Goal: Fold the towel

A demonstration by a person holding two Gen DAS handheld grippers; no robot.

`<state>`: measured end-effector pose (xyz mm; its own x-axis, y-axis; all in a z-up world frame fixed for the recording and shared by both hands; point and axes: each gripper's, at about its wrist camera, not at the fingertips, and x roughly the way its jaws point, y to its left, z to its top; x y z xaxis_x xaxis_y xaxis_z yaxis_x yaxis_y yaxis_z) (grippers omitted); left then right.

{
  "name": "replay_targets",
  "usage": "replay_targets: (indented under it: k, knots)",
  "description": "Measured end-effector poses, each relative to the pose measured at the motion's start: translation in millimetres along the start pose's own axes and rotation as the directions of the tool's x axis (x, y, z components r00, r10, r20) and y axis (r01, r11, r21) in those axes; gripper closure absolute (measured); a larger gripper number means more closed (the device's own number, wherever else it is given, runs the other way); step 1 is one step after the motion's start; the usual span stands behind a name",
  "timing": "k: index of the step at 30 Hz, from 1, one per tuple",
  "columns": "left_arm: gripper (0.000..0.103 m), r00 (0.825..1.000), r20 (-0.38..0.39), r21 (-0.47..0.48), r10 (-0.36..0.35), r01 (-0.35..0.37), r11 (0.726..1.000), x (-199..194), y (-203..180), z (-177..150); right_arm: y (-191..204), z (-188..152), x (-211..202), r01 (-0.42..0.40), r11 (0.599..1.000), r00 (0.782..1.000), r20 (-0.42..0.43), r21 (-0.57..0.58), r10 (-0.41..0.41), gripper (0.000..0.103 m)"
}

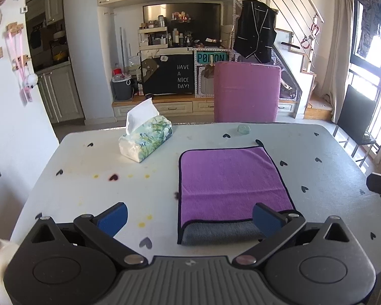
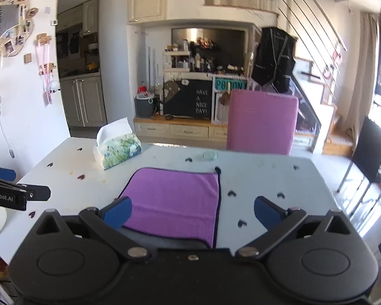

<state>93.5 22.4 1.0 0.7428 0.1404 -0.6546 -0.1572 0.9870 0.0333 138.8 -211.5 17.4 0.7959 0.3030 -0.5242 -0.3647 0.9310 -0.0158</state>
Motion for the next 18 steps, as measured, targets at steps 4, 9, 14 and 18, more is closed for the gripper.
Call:
replay_targets:
  k: [4, 9, 14, 18]
  knots:
    - [0.000, 1.000, 0.003, 0.021, 0.006, -0.007, 1.000, 17.0, -3.6, 4.3, -3.1, 3.7, 17.3, -0.010, 1.000, 1.000, -0.005, -0.014, 0.009, 0.001]
    - [0.000, 0.999, -0.012, 0.028, 0.032, -0.032, 0.999, 41.7, -4.3, 9.1, -10.0, 2.3, 44.9, -0.037, 0.999, 0.999, -0.029, 0.004, 0.037, 0.001]
    - [0.000, 0.998, -0.029, 0.040, 0.047, -0.046, 0.998, 70.5, -4.7, 8.6, -18.2, -4.5, 75.7, -0.042, 0.998, 0.995, -0.090, 0.050, 0.046, 0.000]
    - [0.000, 0.998, -0.065, 0.004, 0.019, -0.019, 1.000, 95.0, 0.1, 2.0, -23.8, -15.6, 103.6, -0.016, 0.998, 0.988, -0.149, 0.068, 0.026, 0.000]
